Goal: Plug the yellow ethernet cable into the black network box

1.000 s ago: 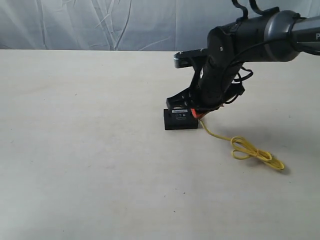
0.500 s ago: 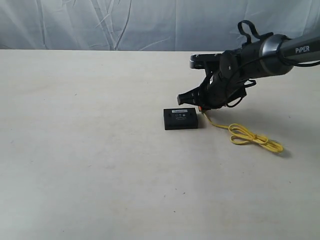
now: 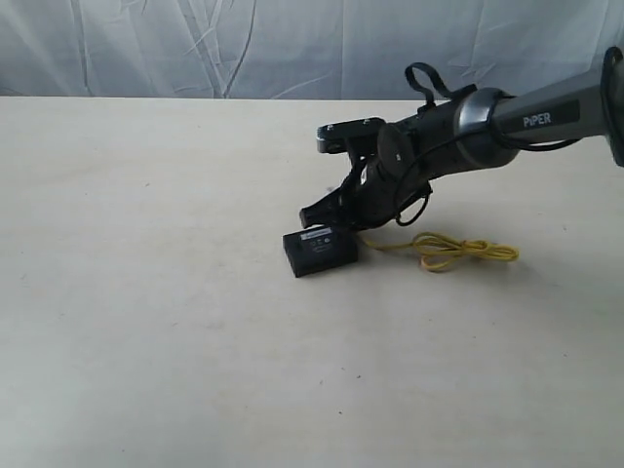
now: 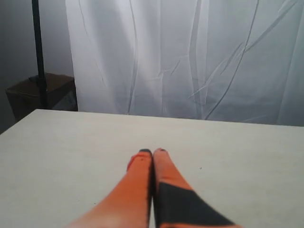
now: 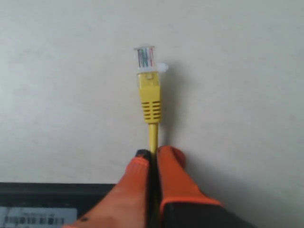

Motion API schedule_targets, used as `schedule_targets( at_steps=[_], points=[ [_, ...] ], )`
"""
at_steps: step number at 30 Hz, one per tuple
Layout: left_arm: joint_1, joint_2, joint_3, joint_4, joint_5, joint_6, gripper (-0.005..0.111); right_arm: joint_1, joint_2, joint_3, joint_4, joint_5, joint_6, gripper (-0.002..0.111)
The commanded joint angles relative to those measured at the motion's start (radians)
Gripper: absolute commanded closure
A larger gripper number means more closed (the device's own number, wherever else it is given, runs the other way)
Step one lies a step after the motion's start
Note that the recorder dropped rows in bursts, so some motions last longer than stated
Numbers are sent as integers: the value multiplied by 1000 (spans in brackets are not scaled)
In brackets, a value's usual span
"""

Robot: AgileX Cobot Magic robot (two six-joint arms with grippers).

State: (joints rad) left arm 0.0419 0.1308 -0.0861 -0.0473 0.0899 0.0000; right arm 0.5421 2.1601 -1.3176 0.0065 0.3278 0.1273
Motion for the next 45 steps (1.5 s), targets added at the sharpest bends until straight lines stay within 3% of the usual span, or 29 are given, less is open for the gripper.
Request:
schedule_targets(
  at_steps=[1,7,13,16,22,25,33,39,45],
  points=[
    [-5,133,-76,16,32,0,107,49,6,-4,34,3,-6,109],
    [-5,429,-220,22,37,32,107,63,-40,-4,37,4,-6,109],
    [-5,791,-517,-22,174,187,107,4,-152,-4,5,124,-6,109],
    [-5,996,-687,-186,289,401,107,-19,-200,3,-43,224,-8,109],
    [-16,1349,-893,-835,495,1103,107,7,-261,112,-16,291,-89,109],
    [-79,1492,-958,-927,510,1285,107,49,-293,194,-7,259,-114,109],
    [-257,1817,-1187,-930,604,1323,107,175,-324,285,-7,223,-137,109],
    [-274,1999,-1381,-931,816,1323,107,237,-320,285,-7,202,-137,109],
    [-276,2074,-1419,-936,864,1340,107,255,-318,285,-7,193,-137,109]
  ],
)
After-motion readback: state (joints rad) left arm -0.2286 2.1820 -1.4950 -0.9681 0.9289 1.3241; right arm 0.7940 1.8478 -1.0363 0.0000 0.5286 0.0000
